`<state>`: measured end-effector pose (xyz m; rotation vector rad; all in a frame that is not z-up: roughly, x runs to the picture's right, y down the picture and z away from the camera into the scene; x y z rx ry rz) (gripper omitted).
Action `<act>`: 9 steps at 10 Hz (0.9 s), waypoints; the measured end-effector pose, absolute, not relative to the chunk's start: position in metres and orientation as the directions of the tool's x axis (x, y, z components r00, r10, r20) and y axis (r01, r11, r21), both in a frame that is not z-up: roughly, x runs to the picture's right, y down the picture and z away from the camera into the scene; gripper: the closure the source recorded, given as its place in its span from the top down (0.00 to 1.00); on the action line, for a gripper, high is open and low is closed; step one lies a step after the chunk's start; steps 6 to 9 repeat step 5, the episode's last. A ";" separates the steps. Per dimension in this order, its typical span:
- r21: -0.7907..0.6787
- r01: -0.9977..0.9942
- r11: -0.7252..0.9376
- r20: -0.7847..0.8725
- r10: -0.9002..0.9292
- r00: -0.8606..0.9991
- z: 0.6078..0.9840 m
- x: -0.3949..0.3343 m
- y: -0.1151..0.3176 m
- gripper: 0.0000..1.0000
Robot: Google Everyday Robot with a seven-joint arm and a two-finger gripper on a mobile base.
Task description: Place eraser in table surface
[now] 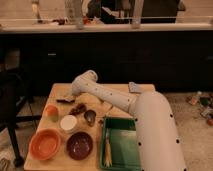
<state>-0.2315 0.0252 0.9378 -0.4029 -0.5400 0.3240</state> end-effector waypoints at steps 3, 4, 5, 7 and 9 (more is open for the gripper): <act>-0.450 -0.190 0.872 0.429 0.398 0.811 0.938 -0.232 0.025 0.80; -0.450 -0.190 0.872 0.429 0.398 0.811 0.938 -0.232 0.026 0.80; -0.450 -0.190 0.872 0.429 0.398 0.811 0.938 -0.232 0.026 0.80; -0.450 -0.190 0.872 0.429 0.398 0.811 0.938 -0.232 0.026 0.80; -0.450 -0.190 0.872 0.429 0.398 0.811 0.938 -0.232 0.026 0.80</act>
